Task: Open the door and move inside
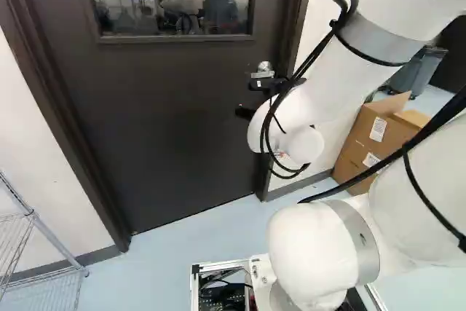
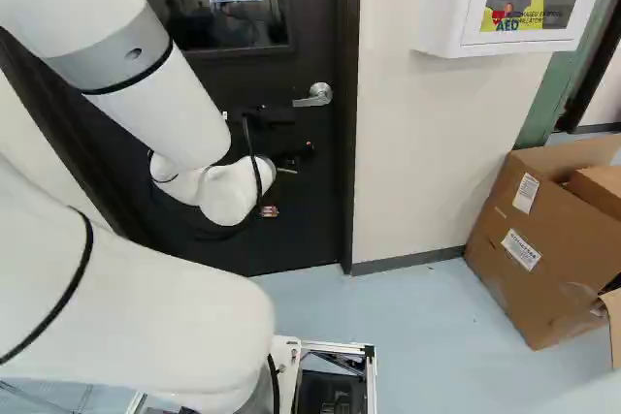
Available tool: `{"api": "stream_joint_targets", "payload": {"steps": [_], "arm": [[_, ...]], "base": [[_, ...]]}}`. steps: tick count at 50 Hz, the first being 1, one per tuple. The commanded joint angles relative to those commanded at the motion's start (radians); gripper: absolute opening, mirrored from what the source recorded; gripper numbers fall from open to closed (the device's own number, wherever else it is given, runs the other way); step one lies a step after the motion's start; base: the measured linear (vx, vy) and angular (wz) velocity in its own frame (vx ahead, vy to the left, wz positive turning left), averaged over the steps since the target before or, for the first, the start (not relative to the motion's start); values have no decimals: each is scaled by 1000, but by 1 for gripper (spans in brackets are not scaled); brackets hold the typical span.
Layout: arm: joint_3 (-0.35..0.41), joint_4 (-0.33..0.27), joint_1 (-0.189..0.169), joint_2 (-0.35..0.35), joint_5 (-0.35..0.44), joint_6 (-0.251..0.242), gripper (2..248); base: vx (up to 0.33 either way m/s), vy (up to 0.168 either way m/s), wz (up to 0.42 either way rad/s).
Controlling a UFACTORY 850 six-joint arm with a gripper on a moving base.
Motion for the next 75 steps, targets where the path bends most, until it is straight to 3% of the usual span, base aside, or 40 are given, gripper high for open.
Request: {"api": "stream_joint_targets", "payload": {"steps": [24, 75], "arm": [[-49, 0, 0, 11, 0, 0, 247], [-213, -7, 0, -43, 0, 0, 247]], "base": [[0, 0, 0], [0, 0, 0]]}}
